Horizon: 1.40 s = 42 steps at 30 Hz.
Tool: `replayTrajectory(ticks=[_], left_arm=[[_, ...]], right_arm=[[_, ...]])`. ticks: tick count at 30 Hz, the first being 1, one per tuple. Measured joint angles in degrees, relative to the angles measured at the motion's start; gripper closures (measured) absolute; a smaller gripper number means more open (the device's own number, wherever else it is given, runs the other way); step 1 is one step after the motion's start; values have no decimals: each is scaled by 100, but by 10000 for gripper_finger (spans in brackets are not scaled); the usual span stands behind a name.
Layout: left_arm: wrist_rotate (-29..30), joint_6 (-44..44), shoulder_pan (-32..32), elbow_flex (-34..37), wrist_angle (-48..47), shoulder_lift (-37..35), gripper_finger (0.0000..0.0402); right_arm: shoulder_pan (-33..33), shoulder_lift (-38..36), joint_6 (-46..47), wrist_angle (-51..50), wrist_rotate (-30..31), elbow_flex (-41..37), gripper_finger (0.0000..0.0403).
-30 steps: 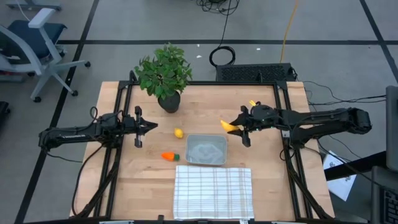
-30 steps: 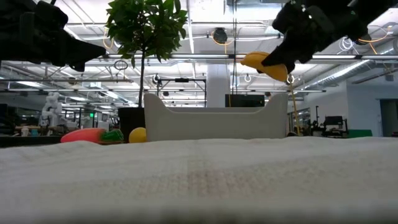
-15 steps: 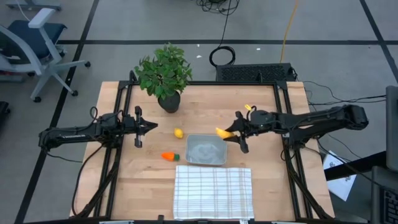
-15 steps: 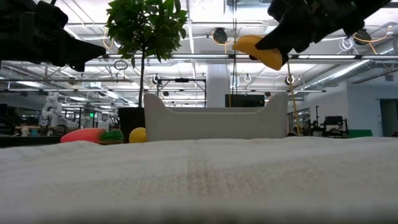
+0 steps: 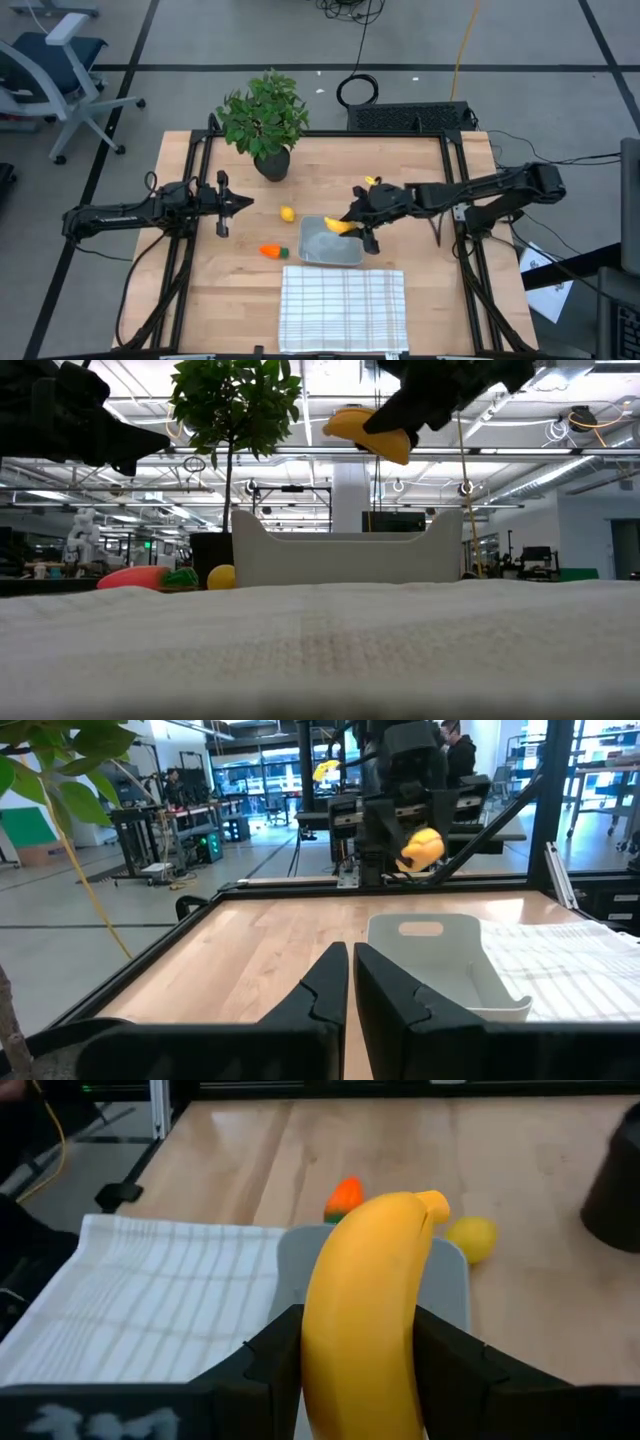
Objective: Pick and placing Produce into tupperware
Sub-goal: Put the yellow banana into the gray basket
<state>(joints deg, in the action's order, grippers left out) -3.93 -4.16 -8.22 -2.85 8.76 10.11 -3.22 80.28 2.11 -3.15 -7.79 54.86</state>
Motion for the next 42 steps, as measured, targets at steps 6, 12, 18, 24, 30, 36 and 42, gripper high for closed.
replayTrajectory(ticks=[6,12,18,24,30,36,42], left_arm=[[-6,13,-1,0,6,0,376],[-10,50,1,0,4,0,376],[-36,173,-1,0,-7,0,376],[-55,173,1,0,-3,0,376],[-54,172,1,0,-3,0,376],[-54,170,0,0,4,0,376],[-54,170,-1,0,4,0,376]], right_arm=[[-159,805,-44,-464,2,708,261],[-188,1459,405,-495,16,984,261],[-285,1773,687,-431,20,1116,261],[-427,1984,941,-273,97,1131,261],[-602,2096,734,-247,927,1131,261],[-736,2093,639,-224,1252,1131,262],[-768,2093,620,-180,1259,1131,261]])
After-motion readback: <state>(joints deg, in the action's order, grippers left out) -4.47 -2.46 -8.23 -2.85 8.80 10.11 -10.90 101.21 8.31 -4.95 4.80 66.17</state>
